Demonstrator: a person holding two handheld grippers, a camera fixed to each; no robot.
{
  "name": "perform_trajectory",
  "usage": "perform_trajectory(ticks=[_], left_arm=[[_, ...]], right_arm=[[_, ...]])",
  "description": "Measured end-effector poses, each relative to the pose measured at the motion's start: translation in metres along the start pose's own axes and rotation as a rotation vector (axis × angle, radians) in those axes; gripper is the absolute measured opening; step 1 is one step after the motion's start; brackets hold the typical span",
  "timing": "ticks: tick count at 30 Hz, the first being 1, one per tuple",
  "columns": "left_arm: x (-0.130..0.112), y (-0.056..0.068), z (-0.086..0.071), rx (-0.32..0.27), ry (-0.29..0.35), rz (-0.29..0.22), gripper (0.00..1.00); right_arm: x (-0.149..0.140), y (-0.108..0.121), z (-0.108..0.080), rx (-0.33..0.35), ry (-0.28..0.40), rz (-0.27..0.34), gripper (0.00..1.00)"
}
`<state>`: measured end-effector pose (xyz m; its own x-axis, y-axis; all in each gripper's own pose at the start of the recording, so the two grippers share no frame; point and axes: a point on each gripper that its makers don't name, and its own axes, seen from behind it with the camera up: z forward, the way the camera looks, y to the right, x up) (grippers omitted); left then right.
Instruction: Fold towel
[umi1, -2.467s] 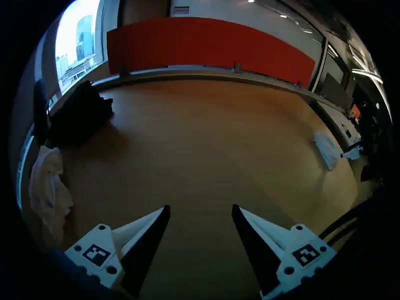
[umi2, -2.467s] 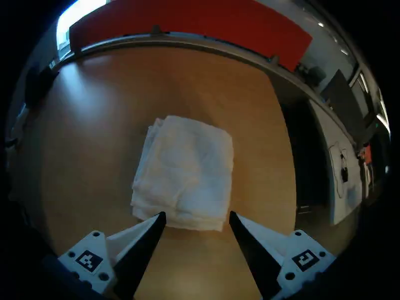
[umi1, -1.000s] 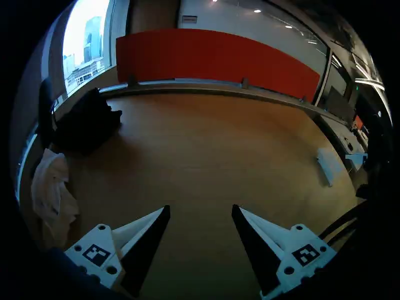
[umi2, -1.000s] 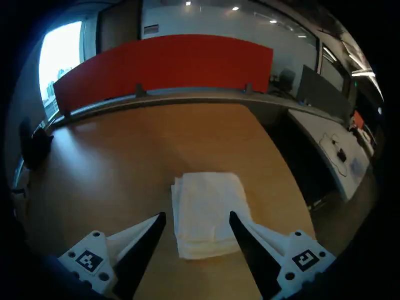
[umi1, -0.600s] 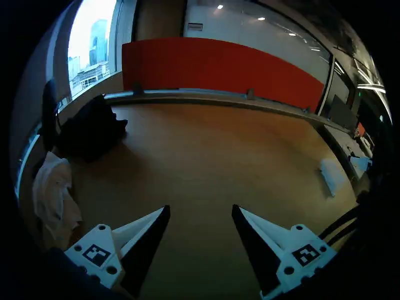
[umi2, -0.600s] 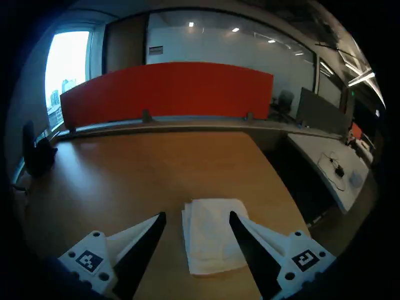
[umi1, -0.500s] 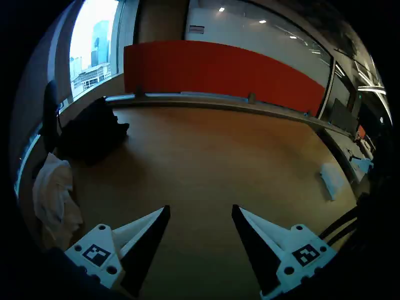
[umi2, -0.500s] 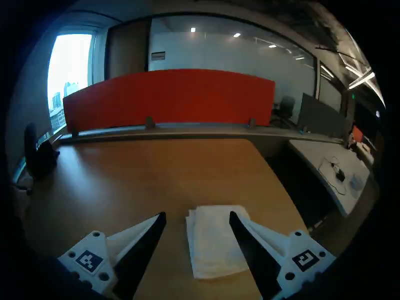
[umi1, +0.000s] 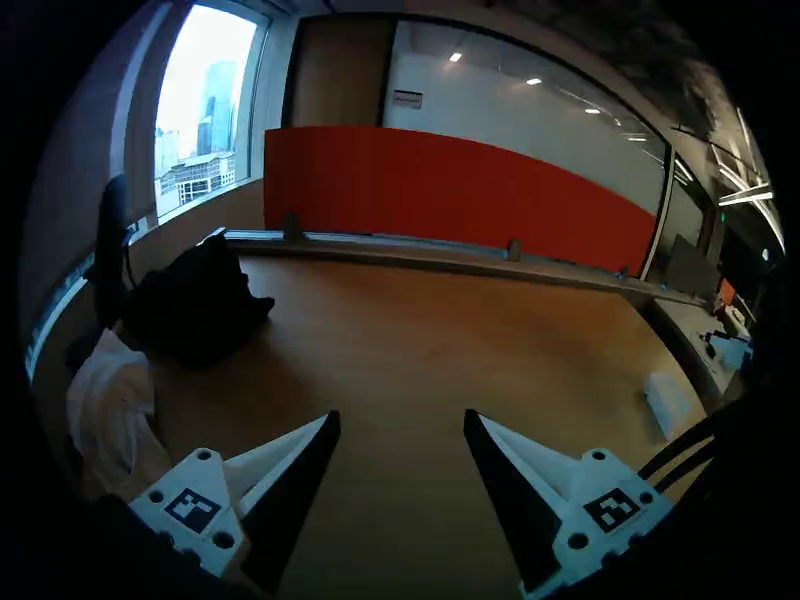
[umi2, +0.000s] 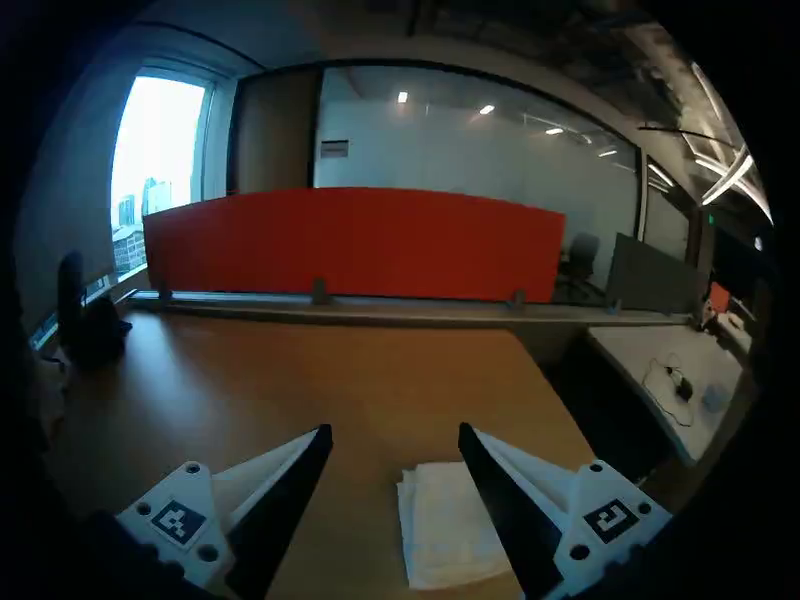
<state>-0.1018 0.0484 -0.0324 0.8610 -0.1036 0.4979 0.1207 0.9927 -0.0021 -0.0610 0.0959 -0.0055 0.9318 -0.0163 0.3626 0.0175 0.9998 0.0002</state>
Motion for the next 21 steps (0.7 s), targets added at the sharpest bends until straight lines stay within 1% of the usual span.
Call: perform_trajectory(ticks=[3, 9, 15, 21], left_arm=[[0.011, -0.002, 0.002, 0.001, 0.032, -0.005, 0.92], [0.032, -0.005, 0.004, 0.009, 0.107, 0.012, 0.91], [0.048, -0.006, 0.004, 0.010, 0.163, 0.022, 0.92], [0.063, -0.008, 0.004, 0.016, 0.205, 0.032, 0.91]], right_arm=[[0.012, -0.010, 0.000, 0.015, 0.022, -0.004, 0.98], [0.042, -0.029, 0.000, 0.034, 0.096, 0.003, 0.98], [0.066, -0.050, -0.002, 0.056, 0.158, 0.006, 0.98], [0.081, -0.073, -0.001, 0.081, 0.189, 0.025, 0.98]])
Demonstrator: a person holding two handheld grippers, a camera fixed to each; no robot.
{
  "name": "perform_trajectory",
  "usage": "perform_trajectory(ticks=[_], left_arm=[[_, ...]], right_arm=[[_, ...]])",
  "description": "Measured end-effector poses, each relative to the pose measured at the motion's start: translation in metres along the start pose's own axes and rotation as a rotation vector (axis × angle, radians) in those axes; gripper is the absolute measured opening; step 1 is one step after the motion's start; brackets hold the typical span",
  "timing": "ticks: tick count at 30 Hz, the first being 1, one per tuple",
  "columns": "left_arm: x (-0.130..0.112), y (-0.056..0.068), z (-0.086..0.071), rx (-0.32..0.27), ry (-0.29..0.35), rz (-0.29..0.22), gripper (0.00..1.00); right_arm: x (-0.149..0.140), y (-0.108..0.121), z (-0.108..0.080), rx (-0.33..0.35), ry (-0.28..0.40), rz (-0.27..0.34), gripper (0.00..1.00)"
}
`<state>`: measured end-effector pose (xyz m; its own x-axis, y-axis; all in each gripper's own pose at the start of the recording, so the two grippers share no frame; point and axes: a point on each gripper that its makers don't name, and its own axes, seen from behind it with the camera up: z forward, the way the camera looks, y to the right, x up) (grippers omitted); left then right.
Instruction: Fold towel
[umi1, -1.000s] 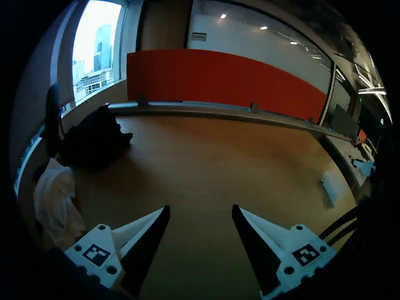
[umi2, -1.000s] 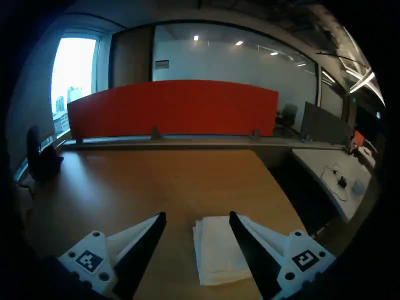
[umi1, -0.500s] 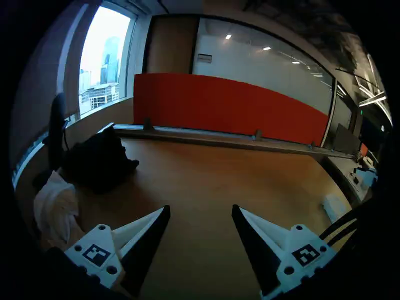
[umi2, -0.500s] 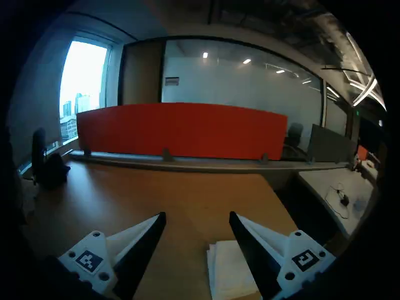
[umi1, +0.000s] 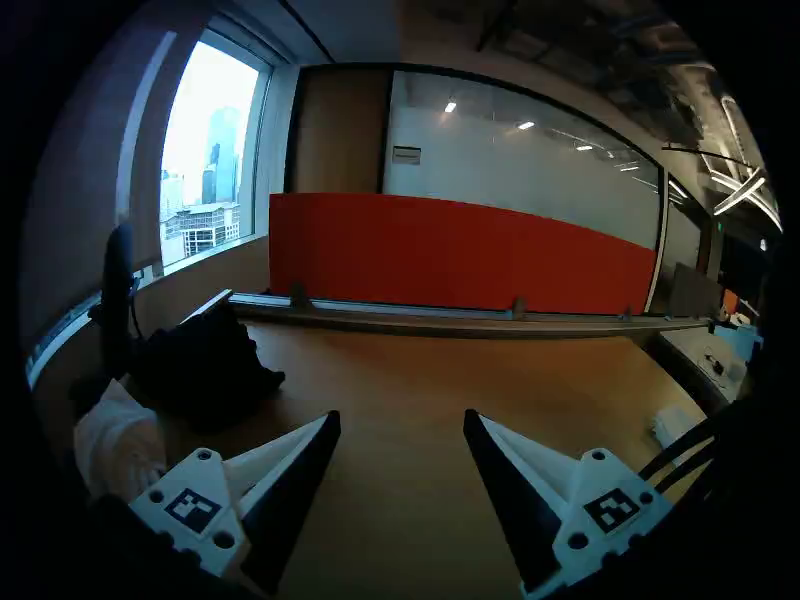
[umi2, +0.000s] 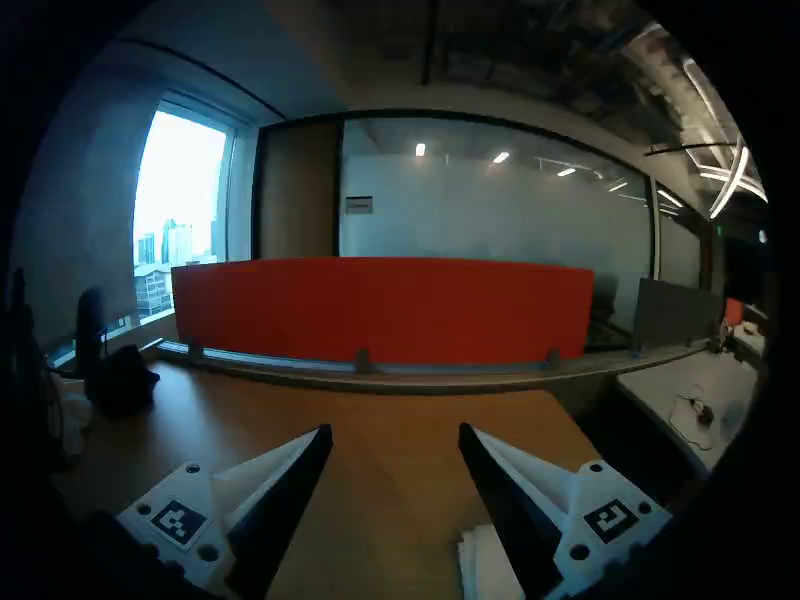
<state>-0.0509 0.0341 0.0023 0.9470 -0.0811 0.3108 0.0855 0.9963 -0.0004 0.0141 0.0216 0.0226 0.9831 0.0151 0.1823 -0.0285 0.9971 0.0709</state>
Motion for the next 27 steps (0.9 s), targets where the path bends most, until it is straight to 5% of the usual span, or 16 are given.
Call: perform_trajectory(ticks=[15, 27], left_arm=[[0.027, -0.004, 0.002, -0.003, 0.089, -0.014, 0.92], [0.037, 0.001, 0.000, -0.016, 0.141, -0.016, 0.91]], right_arm=[[0.024, -0.042, 0.007, 0.032, 0.070, -0.011, 0.98], [0.030, -0.051, 0.008, 0.035, 0.092, 0.009, 0.98]])
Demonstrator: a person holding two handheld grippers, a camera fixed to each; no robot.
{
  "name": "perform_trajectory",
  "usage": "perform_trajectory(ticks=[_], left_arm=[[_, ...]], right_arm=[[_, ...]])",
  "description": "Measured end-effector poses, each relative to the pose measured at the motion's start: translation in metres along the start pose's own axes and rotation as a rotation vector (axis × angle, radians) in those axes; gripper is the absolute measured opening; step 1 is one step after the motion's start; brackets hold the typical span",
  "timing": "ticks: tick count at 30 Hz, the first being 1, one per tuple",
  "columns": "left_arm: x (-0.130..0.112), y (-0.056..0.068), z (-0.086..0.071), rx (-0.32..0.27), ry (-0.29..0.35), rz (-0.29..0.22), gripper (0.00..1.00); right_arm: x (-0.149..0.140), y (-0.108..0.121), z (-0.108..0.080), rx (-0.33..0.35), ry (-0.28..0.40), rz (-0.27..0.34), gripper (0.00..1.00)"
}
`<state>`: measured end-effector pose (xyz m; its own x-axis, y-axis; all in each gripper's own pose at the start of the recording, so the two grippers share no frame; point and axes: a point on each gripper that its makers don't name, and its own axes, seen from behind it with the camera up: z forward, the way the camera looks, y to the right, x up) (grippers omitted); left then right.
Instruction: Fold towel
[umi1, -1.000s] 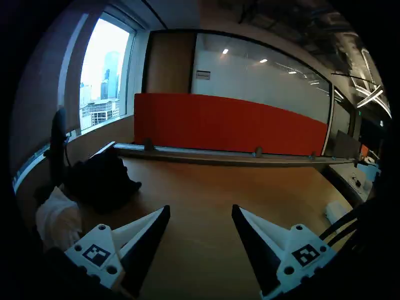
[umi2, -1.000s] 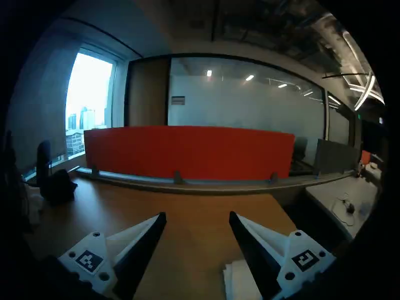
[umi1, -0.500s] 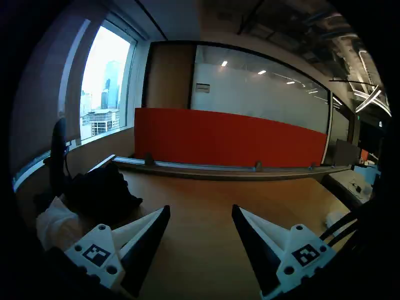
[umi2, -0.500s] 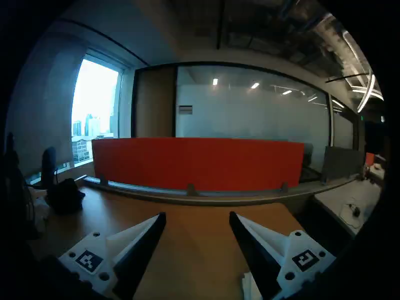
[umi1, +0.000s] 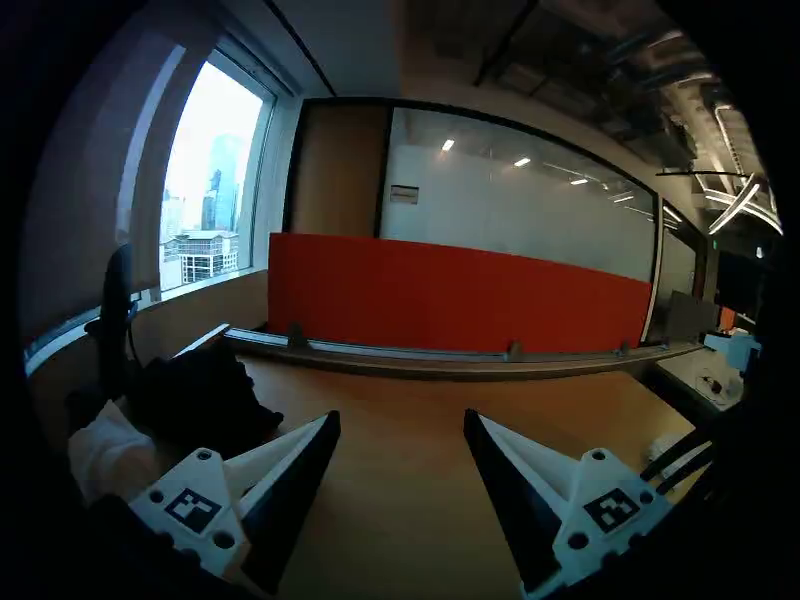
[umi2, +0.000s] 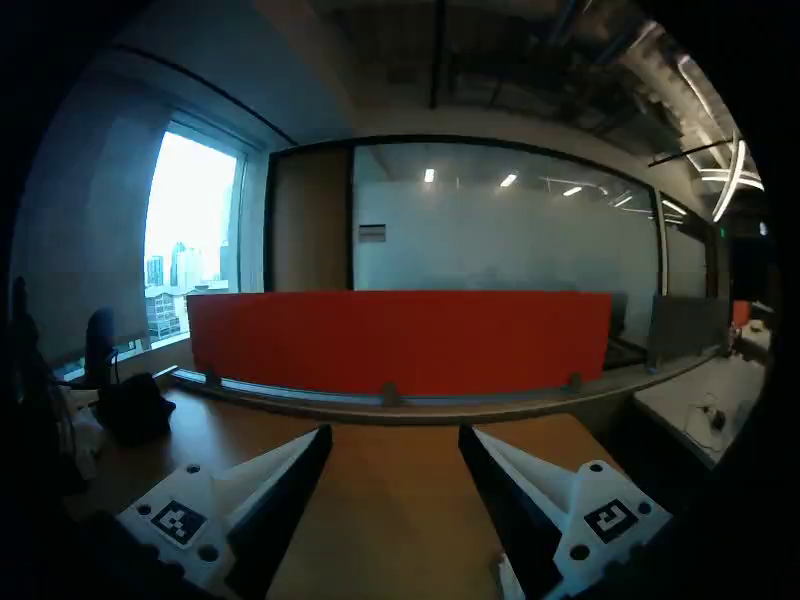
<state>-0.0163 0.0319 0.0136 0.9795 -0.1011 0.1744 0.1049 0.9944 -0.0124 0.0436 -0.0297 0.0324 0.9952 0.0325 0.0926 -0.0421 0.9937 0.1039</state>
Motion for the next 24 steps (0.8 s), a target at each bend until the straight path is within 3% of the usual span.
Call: perform_trajectory(ticks=[9, 24], left_arm=[[0.005, 0.003, 0.000, -0.006, 0.041, 0.005, 0.91], [-0.020, -0.008, 0.005, 0.009, 0.082, 0.017, 0.92]], right_arm=[[-0.003, -0.005, 0.003, -0.004, -0.003, -0.002, 0.98], [-0.004, -0.010, -0.005, -0.027, 0.008, -0.018, 0.98]])
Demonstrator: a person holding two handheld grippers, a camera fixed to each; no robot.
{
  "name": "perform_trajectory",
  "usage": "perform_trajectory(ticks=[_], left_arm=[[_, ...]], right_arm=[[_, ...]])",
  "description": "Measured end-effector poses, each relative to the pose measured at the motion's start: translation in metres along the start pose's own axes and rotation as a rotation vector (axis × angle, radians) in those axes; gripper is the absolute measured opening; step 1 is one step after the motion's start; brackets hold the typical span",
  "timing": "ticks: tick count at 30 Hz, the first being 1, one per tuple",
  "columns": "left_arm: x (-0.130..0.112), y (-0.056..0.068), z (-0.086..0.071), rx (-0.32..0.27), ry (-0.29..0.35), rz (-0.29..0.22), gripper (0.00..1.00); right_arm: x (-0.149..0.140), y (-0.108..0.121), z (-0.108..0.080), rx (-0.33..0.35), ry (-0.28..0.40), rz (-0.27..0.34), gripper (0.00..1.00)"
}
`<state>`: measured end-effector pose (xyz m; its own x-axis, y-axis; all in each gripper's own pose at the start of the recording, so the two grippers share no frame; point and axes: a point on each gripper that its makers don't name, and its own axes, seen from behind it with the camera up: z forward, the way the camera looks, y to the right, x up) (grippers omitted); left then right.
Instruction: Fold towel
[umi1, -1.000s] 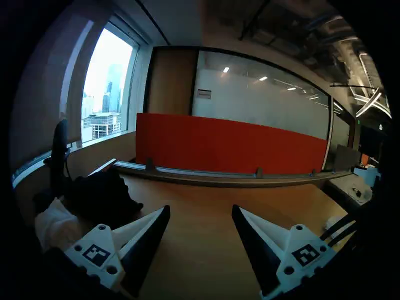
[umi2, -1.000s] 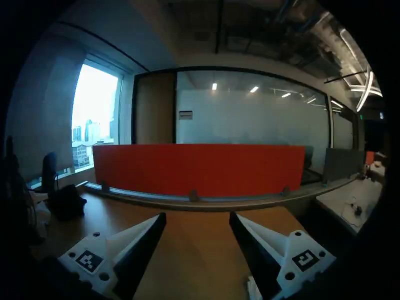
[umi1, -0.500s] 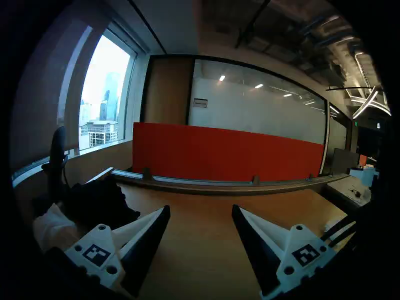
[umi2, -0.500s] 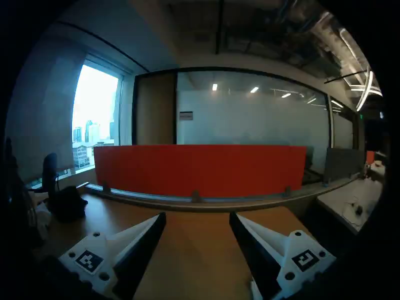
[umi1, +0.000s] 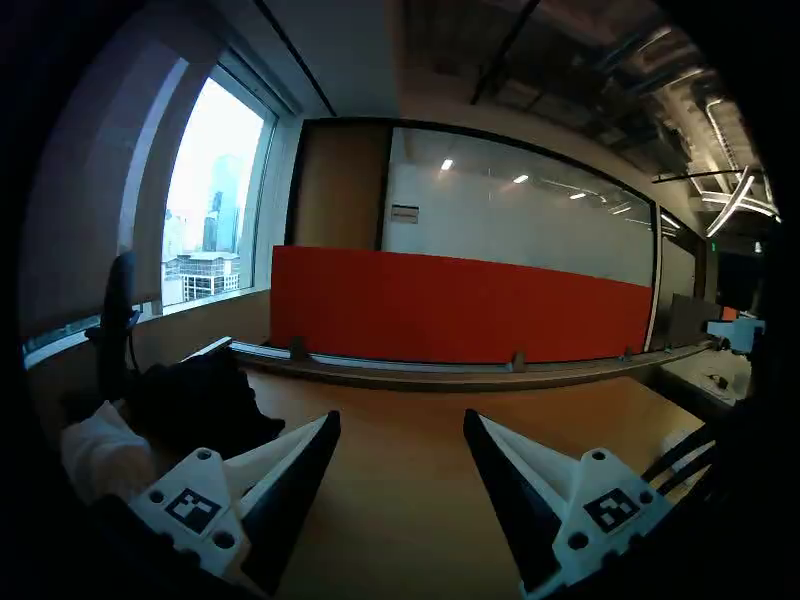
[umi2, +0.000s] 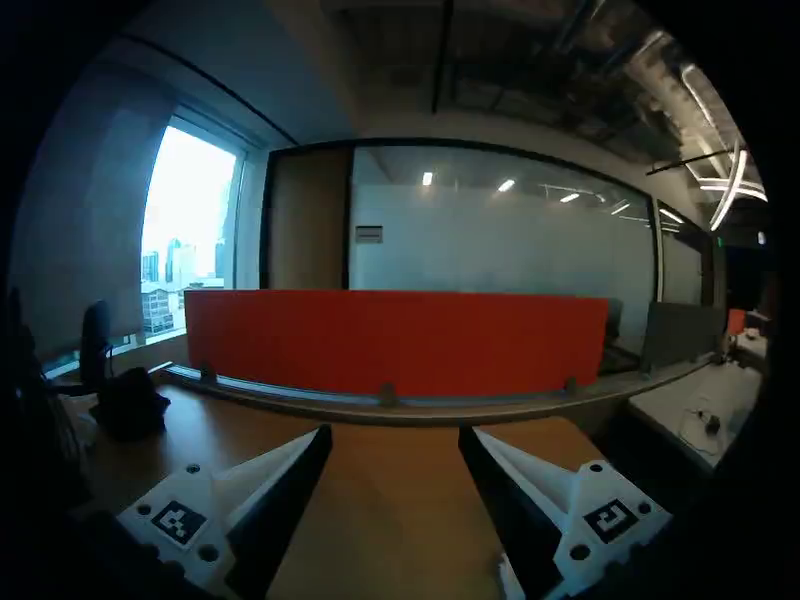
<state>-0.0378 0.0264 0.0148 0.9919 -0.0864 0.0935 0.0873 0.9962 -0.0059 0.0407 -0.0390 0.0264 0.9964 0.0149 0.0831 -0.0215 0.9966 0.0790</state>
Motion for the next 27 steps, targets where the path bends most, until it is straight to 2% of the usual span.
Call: perform_trajectory(ticks=[9, 21, 27], left_arm=[[-0.031, -0.013, 0.001, 0.018, 0.010, 0.039, 0.91], [-0.052, -0.025, 0.003, 0.048, 0.055, 0.106, 0.91], [-0.065, -0.031, 0.002, 0.061, 0.072, 0.117, 0.91]], right_arm=[[-0.012, 0.000, -0.009, -0.024, 0.006, 0.011, 0.98], [-0.018, -0.011, -0.006, -0.031, 0.023, 0.002, 0.98], [-0.022, -0.008, -0.003, -0.045, 0.027, 0.002, 0.98]])
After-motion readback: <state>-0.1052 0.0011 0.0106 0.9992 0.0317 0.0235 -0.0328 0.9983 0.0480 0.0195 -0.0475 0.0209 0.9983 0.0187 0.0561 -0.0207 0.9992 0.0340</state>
